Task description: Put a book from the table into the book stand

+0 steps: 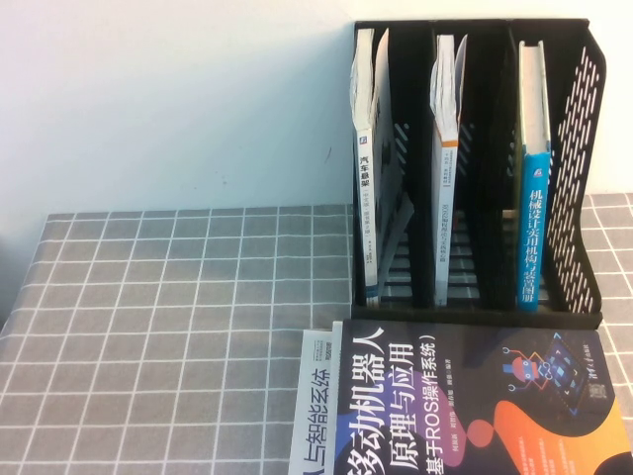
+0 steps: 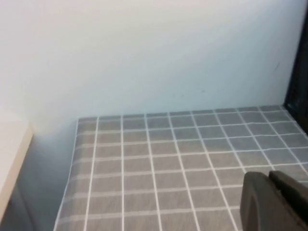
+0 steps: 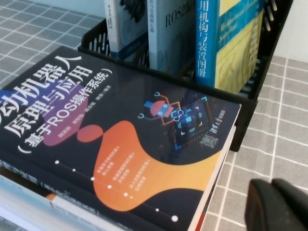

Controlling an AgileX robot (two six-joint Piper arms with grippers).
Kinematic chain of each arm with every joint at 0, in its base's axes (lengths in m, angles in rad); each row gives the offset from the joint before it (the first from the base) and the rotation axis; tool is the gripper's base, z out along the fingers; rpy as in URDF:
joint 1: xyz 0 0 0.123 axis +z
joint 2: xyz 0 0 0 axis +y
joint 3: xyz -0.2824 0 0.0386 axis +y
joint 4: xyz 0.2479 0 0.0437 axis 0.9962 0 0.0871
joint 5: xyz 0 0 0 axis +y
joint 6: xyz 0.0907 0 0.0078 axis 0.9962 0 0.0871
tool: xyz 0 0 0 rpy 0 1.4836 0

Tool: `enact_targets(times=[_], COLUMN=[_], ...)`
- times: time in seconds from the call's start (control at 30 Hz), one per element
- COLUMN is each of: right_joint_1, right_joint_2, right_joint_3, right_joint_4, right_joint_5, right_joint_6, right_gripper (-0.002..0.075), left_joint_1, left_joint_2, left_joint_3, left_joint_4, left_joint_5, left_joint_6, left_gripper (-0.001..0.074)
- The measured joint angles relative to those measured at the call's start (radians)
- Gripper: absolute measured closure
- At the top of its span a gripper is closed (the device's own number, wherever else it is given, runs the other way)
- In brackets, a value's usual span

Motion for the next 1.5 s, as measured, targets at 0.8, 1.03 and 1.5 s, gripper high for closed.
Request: enact_targets(times=[0.8, 1.03, 1.5], right_joint_1=[0.0, 0.0, 0.0], right_joint_2=[0.0, 0.0, 0.0], right_joint_3=[0.002, 0.002, 0.002], right_joint_4=[0.001, 0.001, 0.005], right_joint_5=[0.0, 0.0, 0.0], right_joint_6=[0.0, 0.0, 0.0], right_gripper=[0.0729, 0.0729, 0.0729], left_joint_1=[0.158, 0.163, 0.163], left_joint_2=[-0.154, -0.257, -0.261], left_joint_3=[0.256, 0.256, 0.254], left_joint_4=[-0.196, -0.338, -0.368], left_joint_5=[-0.056, 0.06, 0.088], left_joint_6=[0.002, 0.249, 0.359], left_gripper=[0.0738, 0.0738, 0.0738])
